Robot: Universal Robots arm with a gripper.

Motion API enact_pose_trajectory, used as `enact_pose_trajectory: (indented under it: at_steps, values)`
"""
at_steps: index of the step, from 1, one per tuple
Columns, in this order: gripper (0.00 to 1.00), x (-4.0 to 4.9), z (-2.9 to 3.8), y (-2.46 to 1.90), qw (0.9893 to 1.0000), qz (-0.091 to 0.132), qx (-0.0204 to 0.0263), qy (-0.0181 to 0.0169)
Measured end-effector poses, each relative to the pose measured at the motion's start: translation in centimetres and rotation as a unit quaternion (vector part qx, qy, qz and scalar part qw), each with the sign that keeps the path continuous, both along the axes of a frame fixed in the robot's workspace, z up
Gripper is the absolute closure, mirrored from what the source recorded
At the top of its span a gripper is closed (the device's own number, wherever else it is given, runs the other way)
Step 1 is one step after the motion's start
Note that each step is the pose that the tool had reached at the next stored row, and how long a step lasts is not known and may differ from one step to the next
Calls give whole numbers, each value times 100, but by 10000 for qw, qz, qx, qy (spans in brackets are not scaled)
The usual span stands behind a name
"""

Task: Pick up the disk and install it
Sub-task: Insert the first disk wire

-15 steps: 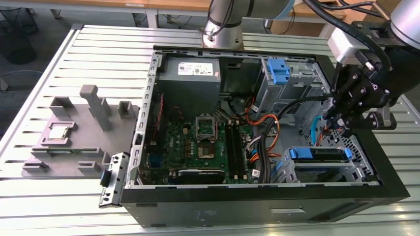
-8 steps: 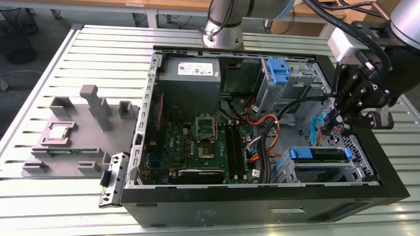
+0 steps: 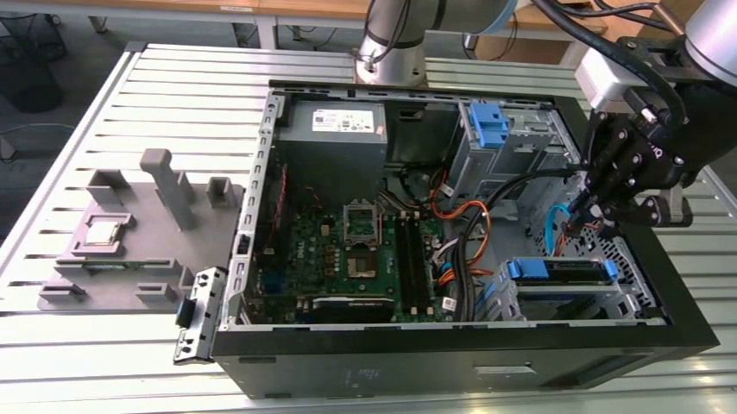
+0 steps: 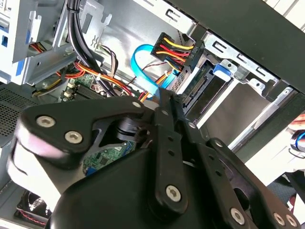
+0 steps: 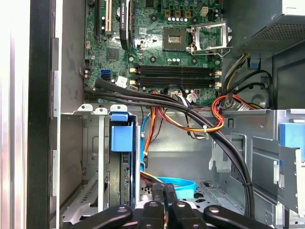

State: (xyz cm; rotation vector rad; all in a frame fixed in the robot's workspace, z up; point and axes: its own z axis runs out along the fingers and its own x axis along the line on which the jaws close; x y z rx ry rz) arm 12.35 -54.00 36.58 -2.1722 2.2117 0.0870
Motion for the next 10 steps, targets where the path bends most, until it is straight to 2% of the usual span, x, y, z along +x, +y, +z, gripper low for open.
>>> enact_pose_trajectory:
  at_steps: [1, 7, 10]
  values:
    - [81, 0, 0, 0, 10000, 0, 0, 1]
    - [81, 0, -57, 0, 10000, 0, -3, 1]
    - [81, 0, -71, 0, 10000, 0, -30, 1]
